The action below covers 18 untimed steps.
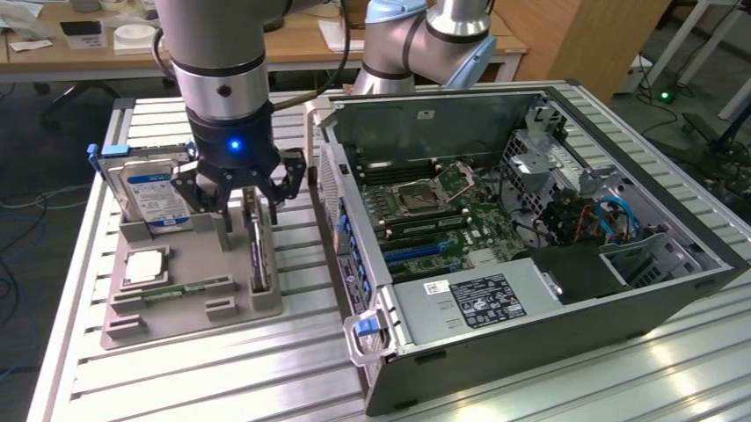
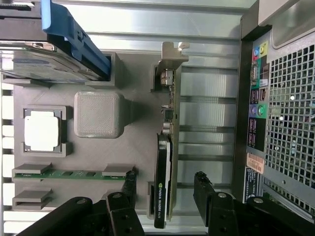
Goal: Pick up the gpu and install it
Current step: 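Pick up the gpu and move the gpu toward the slot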
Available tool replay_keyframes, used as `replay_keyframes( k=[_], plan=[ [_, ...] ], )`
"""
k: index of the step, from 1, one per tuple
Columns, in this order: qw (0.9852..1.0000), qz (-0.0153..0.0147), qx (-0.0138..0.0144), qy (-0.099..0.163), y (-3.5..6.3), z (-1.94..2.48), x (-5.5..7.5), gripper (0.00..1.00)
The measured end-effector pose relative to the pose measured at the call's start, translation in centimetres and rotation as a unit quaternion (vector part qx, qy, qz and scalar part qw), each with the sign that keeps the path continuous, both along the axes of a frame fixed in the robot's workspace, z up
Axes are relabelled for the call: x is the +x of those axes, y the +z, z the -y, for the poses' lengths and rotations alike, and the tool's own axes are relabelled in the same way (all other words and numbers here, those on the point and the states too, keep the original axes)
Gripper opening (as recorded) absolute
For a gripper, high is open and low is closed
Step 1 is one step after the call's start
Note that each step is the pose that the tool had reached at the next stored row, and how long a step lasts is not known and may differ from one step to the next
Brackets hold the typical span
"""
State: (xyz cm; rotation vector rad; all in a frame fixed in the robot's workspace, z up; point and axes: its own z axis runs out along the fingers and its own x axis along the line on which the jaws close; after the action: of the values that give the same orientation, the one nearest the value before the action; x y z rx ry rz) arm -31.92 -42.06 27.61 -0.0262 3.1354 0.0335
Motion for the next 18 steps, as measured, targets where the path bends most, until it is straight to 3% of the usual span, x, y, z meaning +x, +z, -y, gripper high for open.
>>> replay_keyframes(
  k=[18],
  plan=[
    [1.0, -0.0002, -0.0001, 0.0, -0.67, 0.0, 0.0, 0.59]
  ],
)
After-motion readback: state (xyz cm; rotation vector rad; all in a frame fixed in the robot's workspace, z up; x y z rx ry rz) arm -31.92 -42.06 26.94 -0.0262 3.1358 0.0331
